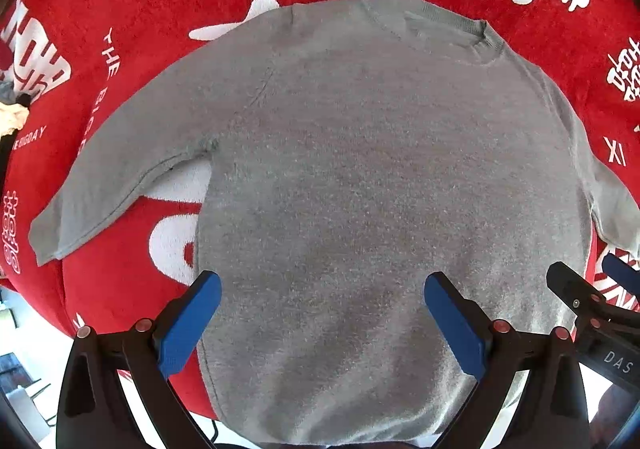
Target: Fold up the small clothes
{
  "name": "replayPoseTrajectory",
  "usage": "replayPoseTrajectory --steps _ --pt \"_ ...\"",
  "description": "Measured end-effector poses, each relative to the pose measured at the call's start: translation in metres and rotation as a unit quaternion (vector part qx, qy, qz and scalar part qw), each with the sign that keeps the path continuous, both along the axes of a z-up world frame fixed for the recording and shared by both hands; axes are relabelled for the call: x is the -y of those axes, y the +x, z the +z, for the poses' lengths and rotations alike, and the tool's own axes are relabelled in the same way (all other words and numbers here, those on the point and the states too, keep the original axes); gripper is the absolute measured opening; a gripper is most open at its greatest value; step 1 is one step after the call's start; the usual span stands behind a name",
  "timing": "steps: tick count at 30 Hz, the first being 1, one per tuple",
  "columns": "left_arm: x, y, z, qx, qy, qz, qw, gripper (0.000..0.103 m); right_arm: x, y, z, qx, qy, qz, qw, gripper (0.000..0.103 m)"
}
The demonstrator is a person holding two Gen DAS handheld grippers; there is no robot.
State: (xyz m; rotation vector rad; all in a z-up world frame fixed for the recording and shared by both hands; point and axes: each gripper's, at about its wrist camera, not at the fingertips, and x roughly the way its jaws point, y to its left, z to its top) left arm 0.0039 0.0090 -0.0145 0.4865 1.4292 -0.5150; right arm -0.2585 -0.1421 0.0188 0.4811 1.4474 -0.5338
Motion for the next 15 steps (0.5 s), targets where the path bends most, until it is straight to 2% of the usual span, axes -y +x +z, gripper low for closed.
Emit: replayPoseTrajectory --steps 15 --pt "0.0040 0.0055 0.0009 0.002 0.010 0.005 0.9999 0.102 0.0025 -0.0015 -0.0020 -0.009 -0.004 0.007 1.000 0.101"
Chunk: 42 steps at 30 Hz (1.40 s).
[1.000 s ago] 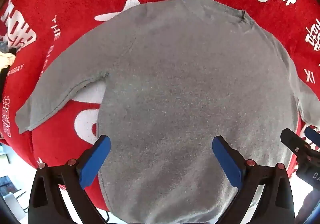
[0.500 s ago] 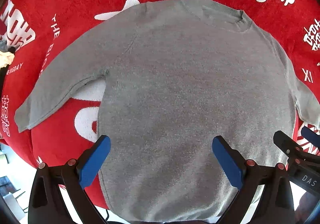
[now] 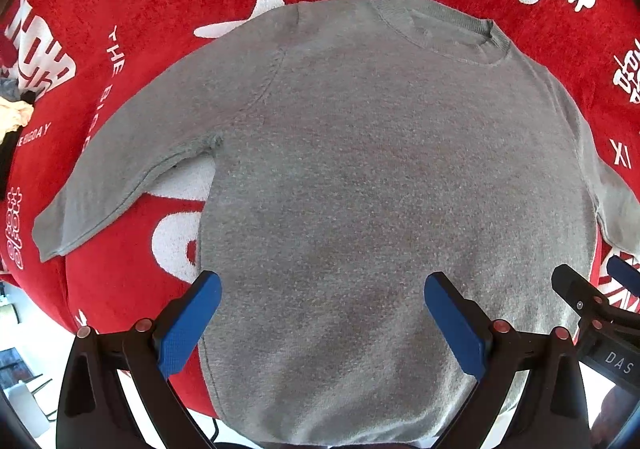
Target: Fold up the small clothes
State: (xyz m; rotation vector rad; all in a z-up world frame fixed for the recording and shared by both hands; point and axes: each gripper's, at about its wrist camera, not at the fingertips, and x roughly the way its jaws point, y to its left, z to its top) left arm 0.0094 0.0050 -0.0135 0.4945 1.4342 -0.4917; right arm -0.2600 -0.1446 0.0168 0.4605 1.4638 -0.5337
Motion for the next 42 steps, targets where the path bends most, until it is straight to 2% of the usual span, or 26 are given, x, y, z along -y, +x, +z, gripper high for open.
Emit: replayPoseTrajectory --steps 42 --pt "0.0047 0.0026 0.0016 0.000 -0.001 0.000 1.0000 0.102 -0.0018 0.0018 -0.0001 -0.002 -0.003 0.008 1.000 0.101"
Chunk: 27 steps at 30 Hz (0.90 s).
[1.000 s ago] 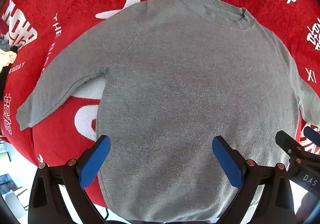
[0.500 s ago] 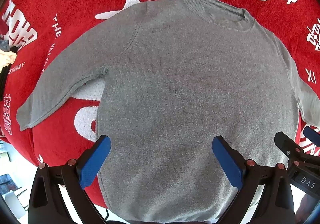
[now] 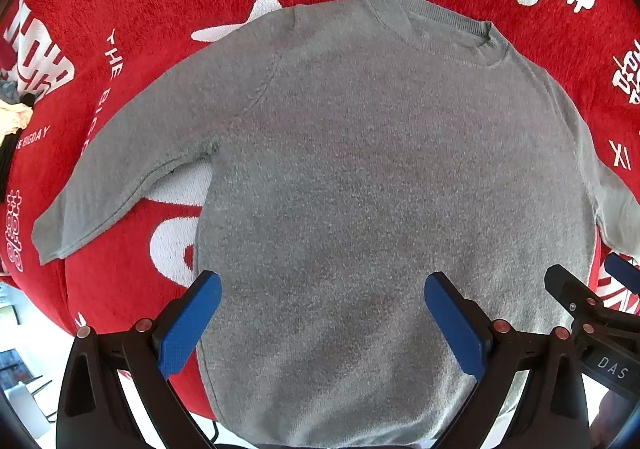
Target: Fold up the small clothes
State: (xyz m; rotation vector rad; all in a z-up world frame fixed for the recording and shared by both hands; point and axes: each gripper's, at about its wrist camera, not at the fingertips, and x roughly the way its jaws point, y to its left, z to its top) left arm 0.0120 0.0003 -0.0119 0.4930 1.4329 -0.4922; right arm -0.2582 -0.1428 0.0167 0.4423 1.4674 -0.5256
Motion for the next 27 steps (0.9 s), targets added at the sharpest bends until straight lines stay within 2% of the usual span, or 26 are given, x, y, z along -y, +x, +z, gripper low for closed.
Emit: replayPoseTrajectory --steps 27 --pt "-0.0063 -0.0027 0.0013 -0.001 -0.018 0.005 0.9998 0.102 -0.0039 0.0077 0.0029 -0.002 -0.003 -0.003 1.000 0.101"
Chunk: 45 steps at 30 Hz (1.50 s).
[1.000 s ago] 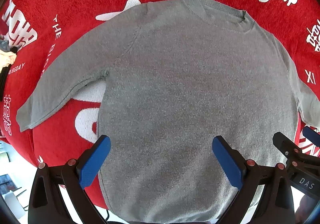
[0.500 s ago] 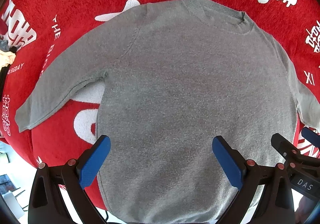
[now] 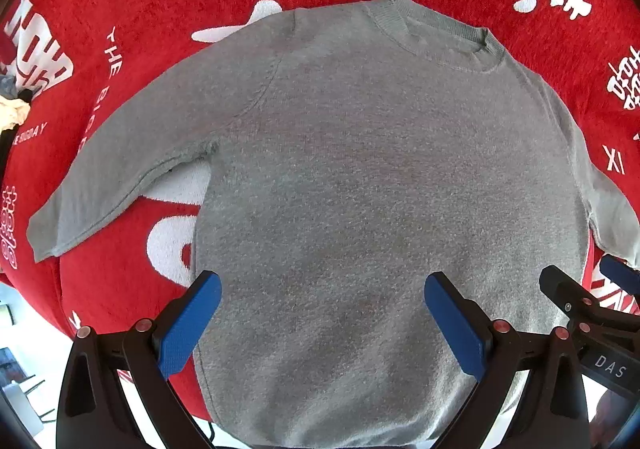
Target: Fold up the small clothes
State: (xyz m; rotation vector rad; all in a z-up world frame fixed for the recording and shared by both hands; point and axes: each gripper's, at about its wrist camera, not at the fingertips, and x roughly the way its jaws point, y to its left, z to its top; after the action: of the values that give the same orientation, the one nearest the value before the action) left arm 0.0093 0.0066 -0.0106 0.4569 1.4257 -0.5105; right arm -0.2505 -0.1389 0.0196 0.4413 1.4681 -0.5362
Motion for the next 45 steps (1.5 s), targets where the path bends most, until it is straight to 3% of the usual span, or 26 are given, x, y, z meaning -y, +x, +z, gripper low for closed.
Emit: replayPoseTrajectory --steps 8,13,20,25,31,36,39,40,41,44,45 --pt "-0.003 -0.001 0.003 -0.007 -0.019 0.002 0.9998 0.102 0.000 0.000 0.002 0.006 0.002 -0.006 1.000 0.101" --pt "-0.012 0.003 0.005 -0.023 -0.048 0.022 0.9983 0.102 -0.006 0.006 0.007 0.028 0.009 0.006 1.000 0.101" --pt "-0.034 0.016 0.006 -0.026 -0.071 0.049 0.9960 0.102 -0.022 0.019 0.008 0.023 0.010 0.030 0.999 0.101" --pt "-0.075 0.040 0.009 -0.030 -0.126 0.107 0.9859 0.102 -0.040 0.035 0.004 0.026 0.036 0.041 0.998 0.101" --pt "-0.151 0.085 0.001 -0.038 -0.190 0.209 0.9586 0.102 -0.075 0.065 0.004 0.042 0.054 0.077 0.995 0.101" --pt "-0.221 0.121 -0.022 -0.044 -0.228 0.310 0.9221 0.102 -0.106 0.088 0.001 0.053 0.072 0.108 0.990 0.101" --pt "-0.263 0.138 -0.038 -0.042 -0.251 0.367 0.8947 0.102 -0.125 0.099 -0.005 0.056 0.084 0.123 0.987 0.101" --pt "-0.277 0.143 -0.043 -0.043 -0.262 0.387 0.8833 0.102 -0.135 0.105 -0.008 0.058 0.090 0.132 0.985 0.101" --pt "-0.293 0.148 -0.051 -0.046 -0.281 0.411 0.8661 0.102 -0.139 0.107 -0.009 0.060 0.094 0.136 0.984 0.101" --pt "-0.319 0.157 -0.066 -0.054 -0.326 0.445 0.8324 0.102 -0.152 0.116 -0.014 0.064 0.103 0.149 0.981 0.101" --pt "-0.324 0.160 -0.067 -0.052 -0.336 0.448 0.8267 0.102 -0.156 0.119 -0.017 0.064 0.107 0.154 0.980 0.101"
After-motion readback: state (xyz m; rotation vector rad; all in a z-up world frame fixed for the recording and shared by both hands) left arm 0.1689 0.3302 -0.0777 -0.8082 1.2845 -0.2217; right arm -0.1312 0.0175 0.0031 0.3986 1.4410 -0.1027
